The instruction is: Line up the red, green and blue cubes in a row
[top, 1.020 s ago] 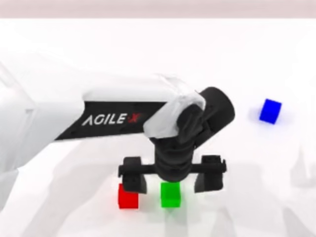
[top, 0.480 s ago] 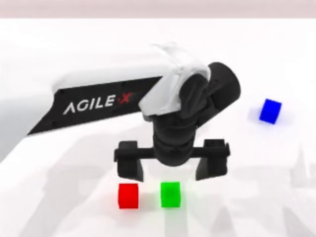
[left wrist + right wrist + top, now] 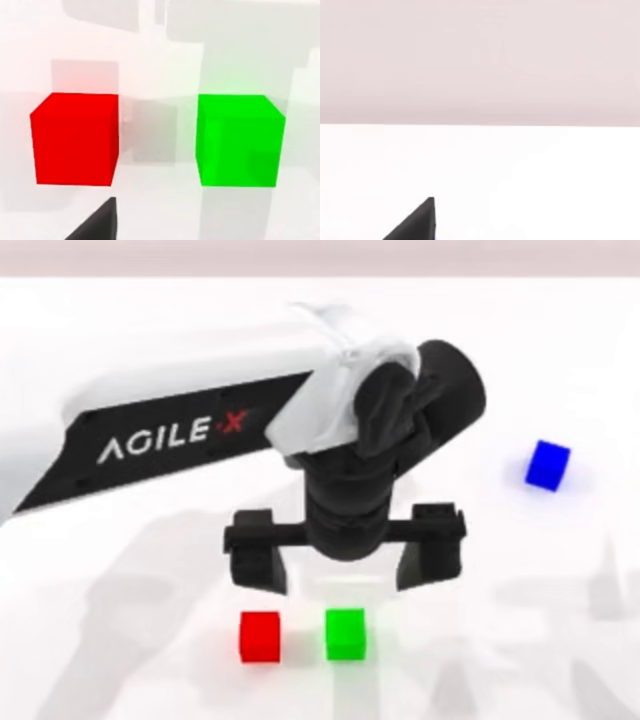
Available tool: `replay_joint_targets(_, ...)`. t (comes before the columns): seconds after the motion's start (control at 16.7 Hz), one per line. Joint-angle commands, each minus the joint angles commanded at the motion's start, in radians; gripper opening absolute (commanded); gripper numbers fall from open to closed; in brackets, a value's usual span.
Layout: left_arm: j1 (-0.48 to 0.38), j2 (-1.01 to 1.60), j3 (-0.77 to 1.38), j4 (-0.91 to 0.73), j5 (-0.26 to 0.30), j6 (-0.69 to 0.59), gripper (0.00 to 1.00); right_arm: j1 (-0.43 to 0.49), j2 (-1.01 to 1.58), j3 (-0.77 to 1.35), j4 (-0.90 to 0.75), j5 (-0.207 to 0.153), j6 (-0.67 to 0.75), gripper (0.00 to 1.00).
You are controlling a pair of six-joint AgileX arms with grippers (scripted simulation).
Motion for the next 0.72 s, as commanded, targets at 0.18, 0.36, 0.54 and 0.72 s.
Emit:
replay_joint_targets(0.18,0.053,-0.089,-0.082,0.053,-0.004,0.010,1.00,0.015,0.093,0.093,-0.065,-0.004,-0.050,1.00)
replay_joint_targets(0.36,0.148,-0.269,-0.231,0.153,-0.008,0.041,1.00,0.037,0.281,0.277,-0.184,-0.005,-0.141,1.00)
replay_joint_targets(0.54,0.273,-0.530,-0.436,0.288,-0.010,0.106,1.00,0.063,0.561,0.527,-0.343,-0.002,-0.261,1.00)
replay_joint_targets(0.72,0.412,-0.834,-0.676,0.444,-0.010,0.208,1.00,0.092,0.912,0.805,-0.528,0.002,-0.398,1.00)
